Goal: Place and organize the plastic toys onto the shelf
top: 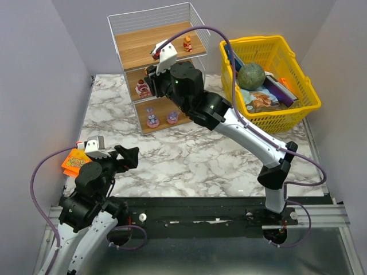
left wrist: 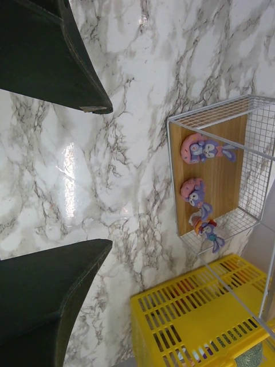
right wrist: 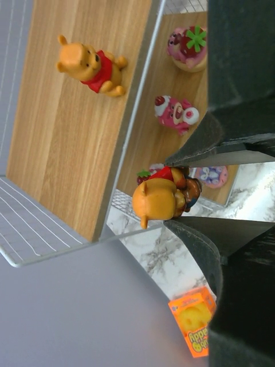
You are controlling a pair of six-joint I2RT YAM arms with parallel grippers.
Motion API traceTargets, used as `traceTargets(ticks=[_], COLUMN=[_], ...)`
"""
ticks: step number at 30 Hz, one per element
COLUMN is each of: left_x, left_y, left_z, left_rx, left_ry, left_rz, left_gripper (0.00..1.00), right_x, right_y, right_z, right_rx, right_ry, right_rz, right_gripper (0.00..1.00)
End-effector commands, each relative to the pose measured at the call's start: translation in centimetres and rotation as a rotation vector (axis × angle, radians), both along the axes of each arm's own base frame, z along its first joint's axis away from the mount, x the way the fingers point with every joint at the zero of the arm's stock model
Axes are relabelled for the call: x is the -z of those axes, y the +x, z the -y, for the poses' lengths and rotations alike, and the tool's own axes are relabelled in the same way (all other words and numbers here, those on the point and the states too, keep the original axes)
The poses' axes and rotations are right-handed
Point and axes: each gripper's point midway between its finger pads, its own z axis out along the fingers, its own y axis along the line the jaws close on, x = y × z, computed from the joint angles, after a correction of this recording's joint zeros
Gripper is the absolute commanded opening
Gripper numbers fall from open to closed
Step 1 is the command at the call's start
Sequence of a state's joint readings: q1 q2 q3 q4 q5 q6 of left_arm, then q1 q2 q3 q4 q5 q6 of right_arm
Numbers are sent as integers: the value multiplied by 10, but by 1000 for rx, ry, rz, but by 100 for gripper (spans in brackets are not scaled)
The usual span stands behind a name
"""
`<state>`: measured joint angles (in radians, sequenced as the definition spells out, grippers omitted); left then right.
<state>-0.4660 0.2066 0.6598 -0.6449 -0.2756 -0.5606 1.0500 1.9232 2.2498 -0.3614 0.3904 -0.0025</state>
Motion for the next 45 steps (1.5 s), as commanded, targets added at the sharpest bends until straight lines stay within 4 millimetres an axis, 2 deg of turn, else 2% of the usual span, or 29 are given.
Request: traceTargets(ticks=[1,3,7,11,18,21,34,45], left_x=[3,4,5,5,7,7,6,4], left_y=[2,2,2,3,4,3,2,2], left_z=[3,3,2,2,2,2,1,0], left_rx=[14,12,7,6,6,2,-1,-2], left_ry=[16,16,17,17,22,19,17,13], left_rz=[-13,-16,-20,-21,-31,-28,-22,-17], left_gripper=[99,99,99,99,99,99,99,99], right_x=[-29,-35,-30,-25,-27,-30,-16,20], right_y=[8,14,28,33,40,43,60,74], right_z=[-6,-5,-9,-23,-38,-38,-41,-45], right_rx=[-29,-24,-29,-50,-67,-62,-51,-40], right_ry=[33,51,60,65,83,95,99,50], right_rz=[104,121,132,162,193,196,178,108], right_gripper=[16,17,16,16,17,17,21,26])
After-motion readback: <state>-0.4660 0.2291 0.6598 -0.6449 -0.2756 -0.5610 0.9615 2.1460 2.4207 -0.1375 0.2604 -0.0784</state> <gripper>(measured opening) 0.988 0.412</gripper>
